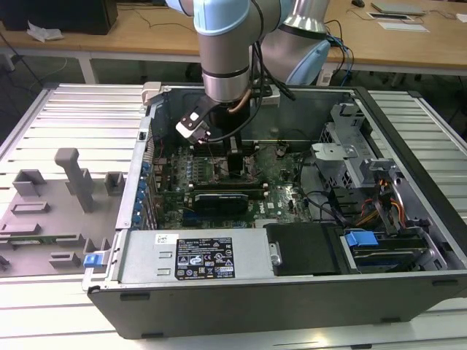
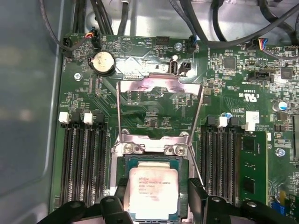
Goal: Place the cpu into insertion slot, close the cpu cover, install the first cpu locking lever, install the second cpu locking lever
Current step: 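Place the cpu into insertion slot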
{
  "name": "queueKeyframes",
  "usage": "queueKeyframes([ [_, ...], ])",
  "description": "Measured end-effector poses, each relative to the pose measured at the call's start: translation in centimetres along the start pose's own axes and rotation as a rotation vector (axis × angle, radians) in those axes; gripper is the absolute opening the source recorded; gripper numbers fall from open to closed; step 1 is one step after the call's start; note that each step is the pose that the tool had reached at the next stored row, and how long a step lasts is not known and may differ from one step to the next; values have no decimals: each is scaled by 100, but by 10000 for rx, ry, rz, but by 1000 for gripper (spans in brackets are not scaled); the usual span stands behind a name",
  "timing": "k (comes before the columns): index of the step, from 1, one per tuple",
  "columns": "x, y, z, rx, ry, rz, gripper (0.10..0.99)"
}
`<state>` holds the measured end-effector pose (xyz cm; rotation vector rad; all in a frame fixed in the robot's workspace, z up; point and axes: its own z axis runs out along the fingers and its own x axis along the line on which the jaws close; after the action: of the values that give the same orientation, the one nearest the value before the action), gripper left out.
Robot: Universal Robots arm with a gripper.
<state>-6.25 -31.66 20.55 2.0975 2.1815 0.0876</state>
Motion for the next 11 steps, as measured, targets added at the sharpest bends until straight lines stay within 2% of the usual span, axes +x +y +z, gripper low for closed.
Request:
queueKeyframes([
  [5, -2, 7, -60, -1, 0, 1, 616],
  [8, -2, 7, -61, 0, -2, 0, 616],
  [9, -2, 7, -62, 0, -1, 1, 533],
  [10, -2, 7, -63, 0, -1, 1, 412],
  [11, -2, 7, -63, 0, 0, 1, 349],
])
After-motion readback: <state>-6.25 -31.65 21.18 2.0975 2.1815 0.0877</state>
